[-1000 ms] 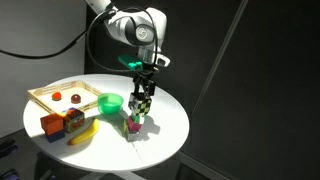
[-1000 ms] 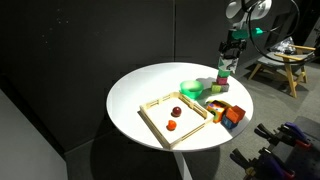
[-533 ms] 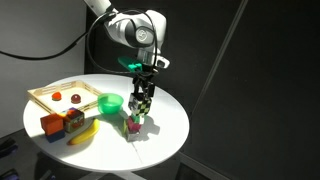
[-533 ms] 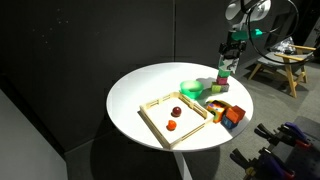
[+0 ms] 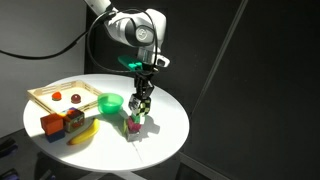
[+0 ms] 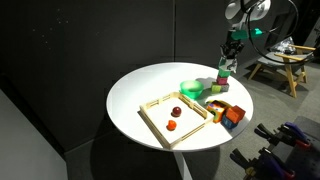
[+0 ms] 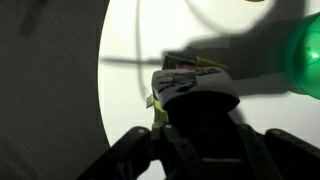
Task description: Remove the block with a red number on top from the stack and put it on the table
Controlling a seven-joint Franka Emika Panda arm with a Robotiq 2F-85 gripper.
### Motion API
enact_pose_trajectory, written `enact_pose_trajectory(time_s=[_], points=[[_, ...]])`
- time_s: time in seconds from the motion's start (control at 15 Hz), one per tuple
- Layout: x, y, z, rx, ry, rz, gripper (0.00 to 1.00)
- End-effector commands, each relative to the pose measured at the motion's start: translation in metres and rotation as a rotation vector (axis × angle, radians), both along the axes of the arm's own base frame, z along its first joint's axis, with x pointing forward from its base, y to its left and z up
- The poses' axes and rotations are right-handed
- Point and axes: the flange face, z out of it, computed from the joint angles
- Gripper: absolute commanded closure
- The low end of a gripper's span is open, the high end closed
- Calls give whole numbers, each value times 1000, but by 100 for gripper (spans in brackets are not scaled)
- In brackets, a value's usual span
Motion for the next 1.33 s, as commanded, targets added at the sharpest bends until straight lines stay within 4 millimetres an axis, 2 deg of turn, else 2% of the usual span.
enact_pose_trajectory(time_s=[0.0,0.2,0.8,1.0,1.27], points=[[-3,2,15,-6,1,19,88],[-6,5,26,-4,3,27,93],[-30,22,67,29,18,115,93],[-42,28,71,42,2,197,93],[-63,37,67,62,-2,333,93]])
